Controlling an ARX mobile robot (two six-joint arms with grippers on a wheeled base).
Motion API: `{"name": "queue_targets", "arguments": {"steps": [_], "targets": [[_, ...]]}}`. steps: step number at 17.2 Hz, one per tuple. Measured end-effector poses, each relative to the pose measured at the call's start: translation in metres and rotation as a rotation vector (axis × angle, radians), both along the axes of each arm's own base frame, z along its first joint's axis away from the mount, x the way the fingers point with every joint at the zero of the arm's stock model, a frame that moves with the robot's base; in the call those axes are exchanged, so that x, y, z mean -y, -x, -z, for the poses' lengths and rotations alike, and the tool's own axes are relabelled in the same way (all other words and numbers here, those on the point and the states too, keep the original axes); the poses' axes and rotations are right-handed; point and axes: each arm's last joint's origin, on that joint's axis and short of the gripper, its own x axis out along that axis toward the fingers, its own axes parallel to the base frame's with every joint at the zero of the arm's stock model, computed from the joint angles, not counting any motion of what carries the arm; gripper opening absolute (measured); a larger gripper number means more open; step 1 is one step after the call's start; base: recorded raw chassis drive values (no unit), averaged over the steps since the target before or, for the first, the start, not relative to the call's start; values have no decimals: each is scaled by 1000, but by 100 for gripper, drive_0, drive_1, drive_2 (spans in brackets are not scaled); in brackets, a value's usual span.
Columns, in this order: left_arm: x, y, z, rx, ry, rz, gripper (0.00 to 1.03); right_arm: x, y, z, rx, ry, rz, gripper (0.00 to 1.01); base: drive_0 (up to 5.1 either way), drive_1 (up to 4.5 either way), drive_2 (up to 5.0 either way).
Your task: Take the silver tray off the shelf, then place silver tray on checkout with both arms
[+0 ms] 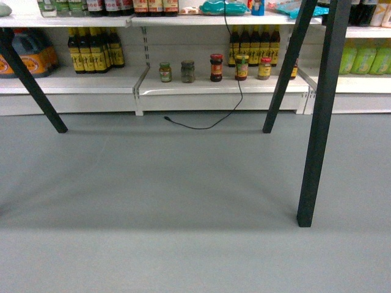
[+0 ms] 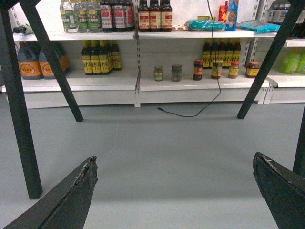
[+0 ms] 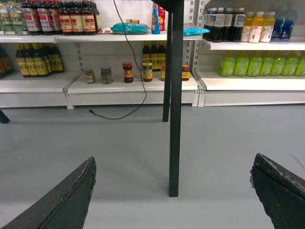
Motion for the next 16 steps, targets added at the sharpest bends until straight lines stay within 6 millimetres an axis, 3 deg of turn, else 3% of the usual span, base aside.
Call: {"name": "queue_targets", "arguments": {"steps": [16], "targets": [[0,0,0,0,0,0,98,0,0,0,0,0,0,98,0,0,0]]}}
